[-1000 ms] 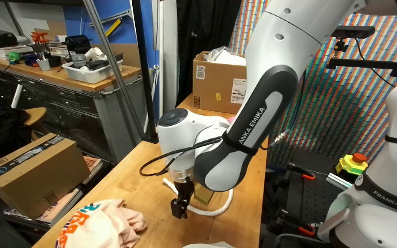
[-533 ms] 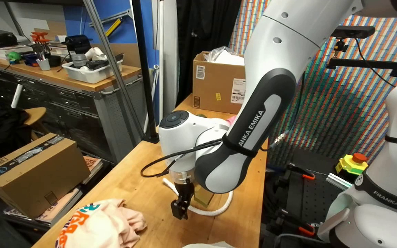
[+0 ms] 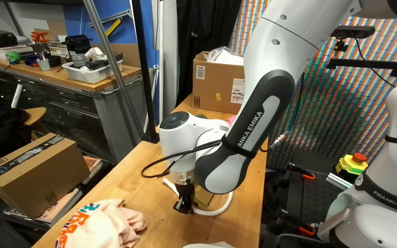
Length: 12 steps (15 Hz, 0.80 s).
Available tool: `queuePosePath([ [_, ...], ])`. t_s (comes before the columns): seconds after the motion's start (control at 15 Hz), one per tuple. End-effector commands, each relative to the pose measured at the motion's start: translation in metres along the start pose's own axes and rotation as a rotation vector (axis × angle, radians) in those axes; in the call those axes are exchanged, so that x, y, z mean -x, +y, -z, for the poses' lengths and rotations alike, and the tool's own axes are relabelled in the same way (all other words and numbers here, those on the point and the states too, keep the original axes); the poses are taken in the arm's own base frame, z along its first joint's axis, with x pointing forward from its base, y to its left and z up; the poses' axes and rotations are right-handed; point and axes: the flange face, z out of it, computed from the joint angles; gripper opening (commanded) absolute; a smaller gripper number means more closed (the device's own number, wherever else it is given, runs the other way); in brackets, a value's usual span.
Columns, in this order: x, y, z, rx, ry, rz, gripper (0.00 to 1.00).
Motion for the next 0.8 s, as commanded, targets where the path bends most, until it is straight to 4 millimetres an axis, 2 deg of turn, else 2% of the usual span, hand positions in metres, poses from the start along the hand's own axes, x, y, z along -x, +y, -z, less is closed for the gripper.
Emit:
queuePosePath([
  [0.0, 0.0, 0.001, 0.0, -0.018, 0.014, -0.016, 0.08],
  [0.13, -0.001, 0.0, -0.002, -0.02, 0.009, -0.018, 0.03],
  [0.33, -0.003, 0.002, -0.011, -0.014, -0.009, -0.031, 0.09],
  [0.73, -0.009, 0.004, -0.018, -0.023, -0.022, -0.07, 0.05],
])
